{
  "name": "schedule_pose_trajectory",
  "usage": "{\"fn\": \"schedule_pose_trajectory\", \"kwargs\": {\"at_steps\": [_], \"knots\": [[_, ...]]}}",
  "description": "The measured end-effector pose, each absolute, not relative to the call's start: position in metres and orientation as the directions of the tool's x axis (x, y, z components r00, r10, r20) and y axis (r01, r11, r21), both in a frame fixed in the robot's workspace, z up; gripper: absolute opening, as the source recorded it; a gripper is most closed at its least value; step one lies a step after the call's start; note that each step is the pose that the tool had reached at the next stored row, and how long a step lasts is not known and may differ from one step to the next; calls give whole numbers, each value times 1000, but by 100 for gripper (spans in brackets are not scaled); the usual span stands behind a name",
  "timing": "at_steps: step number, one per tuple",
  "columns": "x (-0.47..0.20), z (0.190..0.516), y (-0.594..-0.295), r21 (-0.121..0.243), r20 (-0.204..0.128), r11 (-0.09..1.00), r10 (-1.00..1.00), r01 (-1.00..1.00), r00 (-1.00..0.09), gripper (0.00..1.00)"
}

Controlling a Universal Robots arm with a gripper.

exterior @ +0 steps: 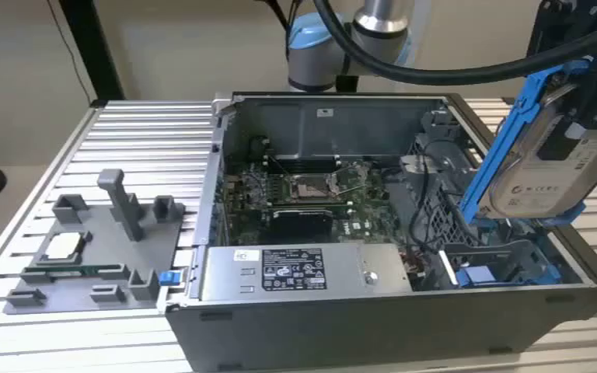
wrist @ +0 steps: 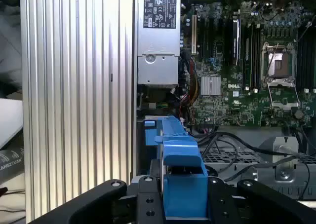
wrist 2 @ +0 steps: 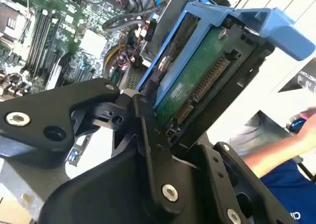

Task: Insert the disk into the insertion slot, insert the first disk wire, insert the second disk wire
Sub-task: 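Insert the disk into the insertion slot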

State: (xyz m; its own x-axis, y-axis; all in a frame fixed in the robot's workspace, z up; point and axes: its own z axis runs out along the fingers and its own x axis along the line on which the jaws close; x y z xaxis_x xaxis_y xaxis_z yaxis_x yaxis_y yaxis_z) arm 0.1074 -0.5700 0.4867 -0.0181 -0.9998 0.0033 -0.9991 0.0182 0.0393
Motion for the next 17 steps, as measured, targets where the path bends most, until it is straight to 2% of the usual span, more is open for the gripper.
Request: {"fn": "schedule_pose_trajectory", "kwargs": {"at_steps": [17], "knots": [[109,487,-576,39,3,18,-1000,-999,-18,0]]}}
